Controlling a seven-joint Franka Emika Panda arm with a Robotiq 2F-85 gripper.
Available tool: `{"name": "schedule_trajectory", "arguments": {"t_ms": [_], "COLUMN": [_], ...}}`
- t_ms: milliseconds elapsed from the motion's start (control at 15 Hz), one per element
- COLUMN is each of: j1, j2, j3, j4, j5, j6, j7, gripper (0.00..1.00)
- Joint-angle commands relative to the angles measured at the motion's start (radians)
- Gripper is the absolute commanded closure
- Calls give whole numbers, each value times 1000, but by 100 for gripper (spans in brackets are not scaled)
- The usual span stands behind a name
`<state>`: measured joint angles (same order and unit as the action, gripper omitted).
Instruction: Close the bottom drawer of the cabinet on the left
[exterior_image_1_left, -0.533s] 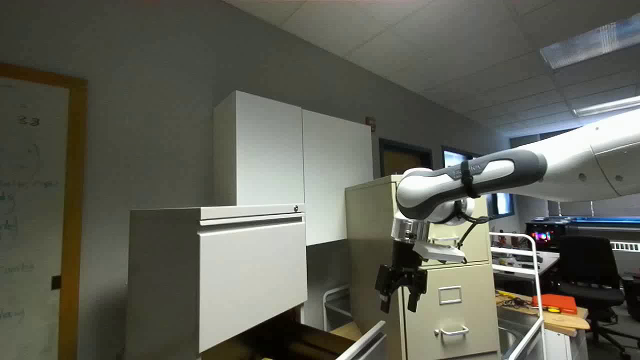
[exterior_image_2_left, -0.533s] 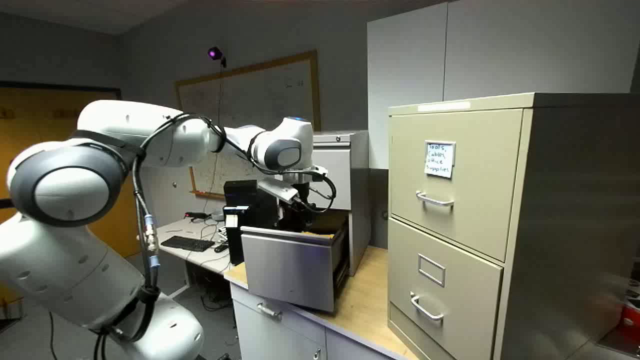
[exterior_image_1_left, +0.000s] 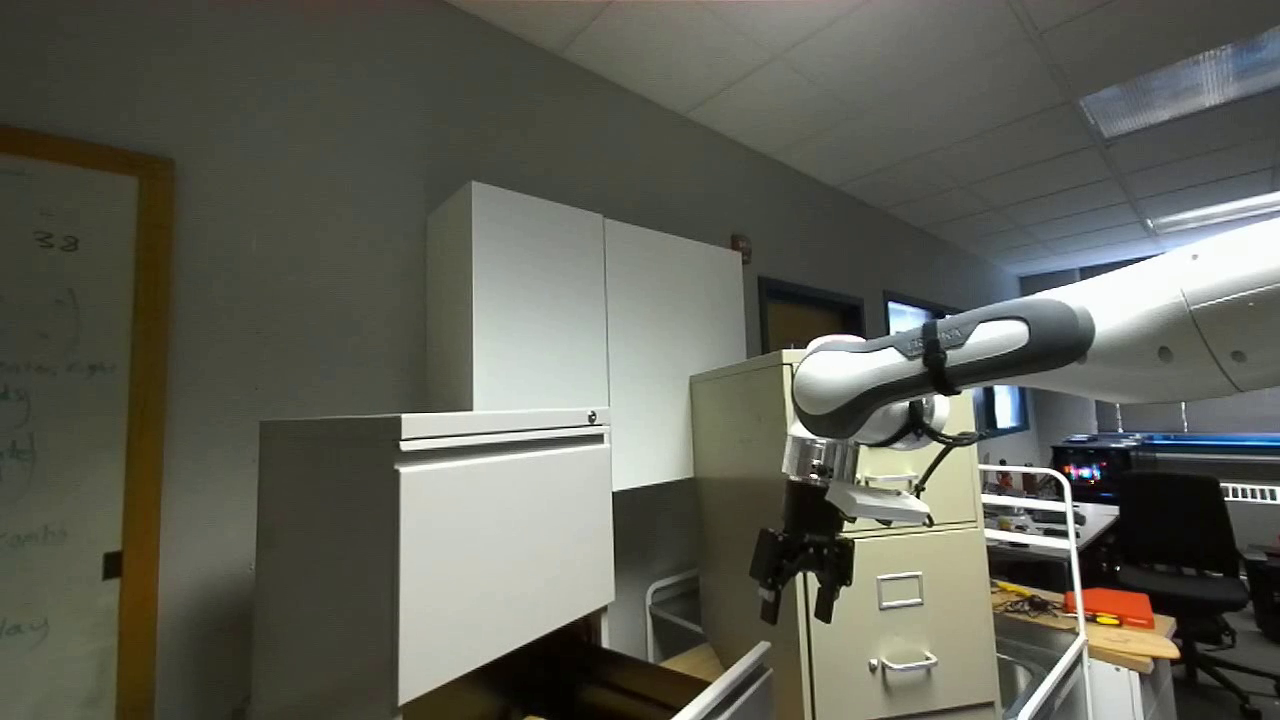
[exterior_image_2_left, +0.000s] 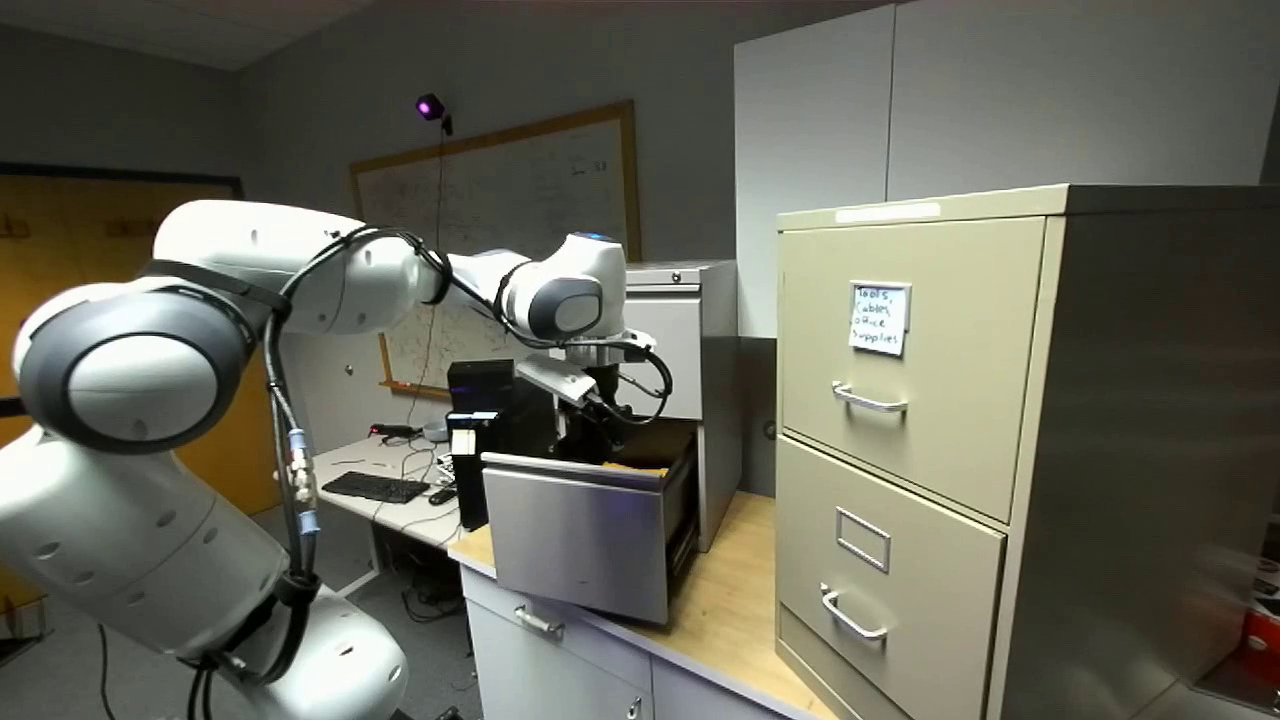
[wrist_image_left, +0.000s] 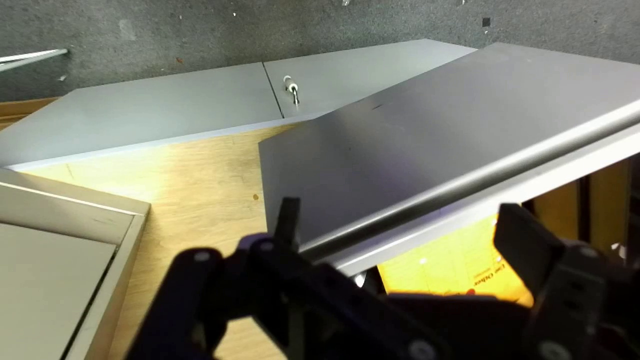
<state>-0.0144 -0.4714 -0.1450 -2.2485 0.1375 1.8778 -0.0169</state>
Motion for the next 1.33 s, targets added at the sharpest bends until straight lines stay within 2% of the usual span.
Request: {"name": "schedule_trajectory", "arguments": {"t_ms": [0, 400, 667, 733, 867, 1000, 1267], "j1": [-21, -35, -60, -66, -75, -78, -73], "j2": [2, 29, 106, 133, 182, 228, 275], "j3": [17, 20, 19, 18, 18, 18, 22], "j4": [2, -1, -2, 2, 9, 19, 25], "j5": [9, -12, -37, -41, -44, -34, -16], "j6": [-3, 13, 23, 21, 21, 20, 30], "j7": [-8, -11, 14, 23, 35, 40, 48], "gripper": [0, 0, 0, 25, 33, 51, 80]}}
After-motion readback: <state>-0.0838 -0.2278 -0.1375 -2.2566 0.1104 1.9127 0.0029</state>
